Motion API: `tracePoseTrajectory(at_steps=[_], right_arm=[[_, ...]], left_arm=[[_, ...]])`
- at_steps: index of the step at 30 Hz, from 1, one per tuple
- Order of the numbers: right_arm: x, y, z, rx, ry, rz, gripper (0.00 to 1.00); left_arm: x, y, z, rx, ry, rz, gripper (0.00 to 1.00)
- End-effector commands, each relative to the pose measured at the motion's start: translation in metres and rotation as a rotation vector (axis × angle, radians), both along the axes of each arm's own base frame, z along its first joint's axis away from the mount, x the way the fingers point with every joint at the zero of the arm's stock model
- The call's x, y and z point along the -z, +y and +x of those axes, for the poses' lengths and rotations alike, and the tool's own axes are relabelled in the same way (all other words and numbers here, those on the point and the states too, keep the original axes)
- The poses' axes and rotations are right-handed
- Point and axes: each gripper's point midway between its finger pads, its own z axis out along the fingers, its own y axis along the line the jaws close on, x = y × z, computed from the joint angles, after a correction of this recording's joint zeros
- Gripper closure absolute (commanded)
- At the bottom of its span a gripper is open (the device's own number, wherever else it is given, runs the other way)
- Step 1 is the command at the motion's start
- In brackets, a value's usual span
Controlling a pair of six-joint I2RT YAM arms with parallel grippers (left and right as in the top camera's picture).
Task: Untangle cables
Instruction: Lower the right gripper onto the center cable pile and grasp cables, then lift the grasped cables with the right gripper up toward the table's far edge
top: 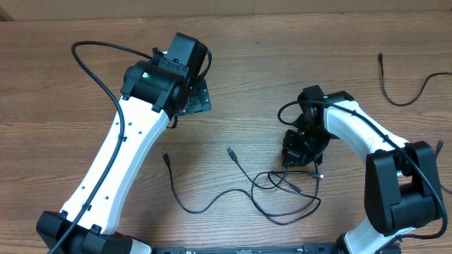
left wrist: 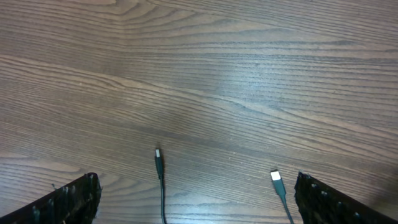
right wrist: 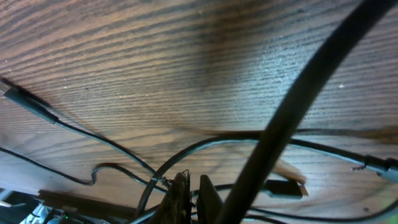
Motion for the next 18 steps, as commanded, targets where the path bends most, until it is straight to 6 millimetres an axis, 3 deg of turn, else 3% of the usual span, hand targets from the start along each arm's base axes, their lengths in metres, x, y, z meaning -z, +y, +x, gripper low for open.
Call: tracePoseTrajectory(at_steps=[1, 4, 7, 12, 14, 18], right_arm=[[-0.023, 0.009, 0.026, 0.011, -0.095, 0.034, 0.96], [-0.052, 0.014, 0.049, 0.010, -0.191, 0.058, 0.96], [-0.096, 0.021, 0.077, 0.009, -0.325, 0.092, 0.96], [-0.195, 0.033, 0.119, 0.003, -0.616, 0.165, 0.96], [-0.258, 0.037, 0.133, 0.002, -0.790, 0.209, 0.96], [-0.342, 0.038, 0.139, 0.000, -1.009, 0.264, 0.96]], left_arm=[[-0.001, -0.001, 0.000, -0.009, -0.005, -0.010, 0.00], [-0.001, -0.001, 0.000, -0.009, -0.005, -0.010, 0.00], [-0.001, -0.001, 0.000, -0.009, -0.005, -0.010, 0.00], [-0.001, -0.001, 0.000, -0.009, -0.005, -0.010, 0.00], [-0.001, -0.001, 0.000, -0.009, -0.005, -0.010, 0.00], [-0.001, -0.001, 0.000, -0.009, -0.005, -0.010, 0.01]])
